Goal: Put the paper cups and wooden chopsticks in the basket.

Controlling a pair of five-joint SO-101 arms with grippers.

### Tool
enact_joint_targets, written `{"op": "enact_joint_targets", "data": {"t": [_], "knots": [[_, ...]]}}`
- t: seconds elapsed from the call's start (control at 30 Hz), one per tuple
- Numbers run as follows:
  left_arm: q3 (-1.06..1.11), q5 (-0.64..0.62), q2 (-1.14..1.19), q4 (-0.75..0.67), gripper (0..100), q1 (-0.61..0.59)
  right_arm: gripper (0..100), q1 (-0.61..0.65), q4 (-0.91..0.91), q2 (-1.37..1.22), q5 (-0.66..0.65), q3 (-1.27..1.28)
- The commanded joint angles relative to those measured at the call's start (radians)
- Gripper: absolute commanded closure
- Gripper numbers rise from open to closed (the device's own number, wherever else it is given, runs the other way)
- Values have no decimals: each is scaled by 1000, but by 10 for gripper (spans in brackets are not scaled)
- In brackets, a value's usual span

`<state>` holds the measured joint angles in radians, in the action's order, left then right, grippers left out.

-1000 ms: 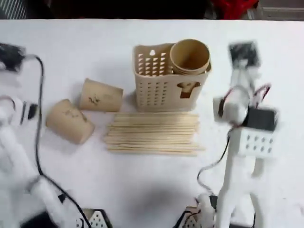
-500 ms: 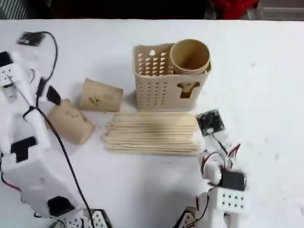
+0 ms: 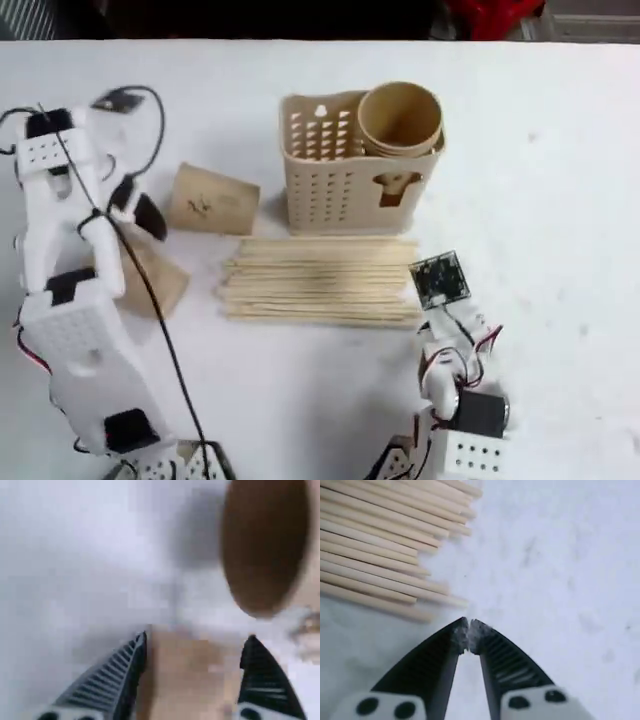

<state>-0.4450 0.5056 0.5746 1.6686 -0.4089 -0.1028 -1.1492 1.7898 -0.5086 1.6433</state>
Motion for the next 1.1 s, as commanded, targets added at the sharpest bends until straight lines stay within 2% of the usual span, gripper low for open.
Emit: {"op": "enact_joint_targets", "data": {"t": [0.0,0.2,0.37,0.43,0.57,0.7,0.87,1.07], "knots": [[-14,-3,-16,91,695,50,981,-13,-7,10,-15,-5],[0,-5,-76,118,698,30,981,-13,-7,12,-15,-2],[43,0,-366,120,698,-119,981,-12,-7,12,-15,2],[140,83,-521,121,697,-200,981,-12,-7,12,-15,2],[505,281,-797,101,694,-349,981,-7,-7,12,-15,3],[845,397,-987,-48,694,-495,981,-7,-7,12,-15,3],[1103,523,-1035,-135,694,-605,981,-7,-10,12,-15,3],[1186,571,-1036,-219,694,-722,981,-8,-12,12,-15,3]]}}
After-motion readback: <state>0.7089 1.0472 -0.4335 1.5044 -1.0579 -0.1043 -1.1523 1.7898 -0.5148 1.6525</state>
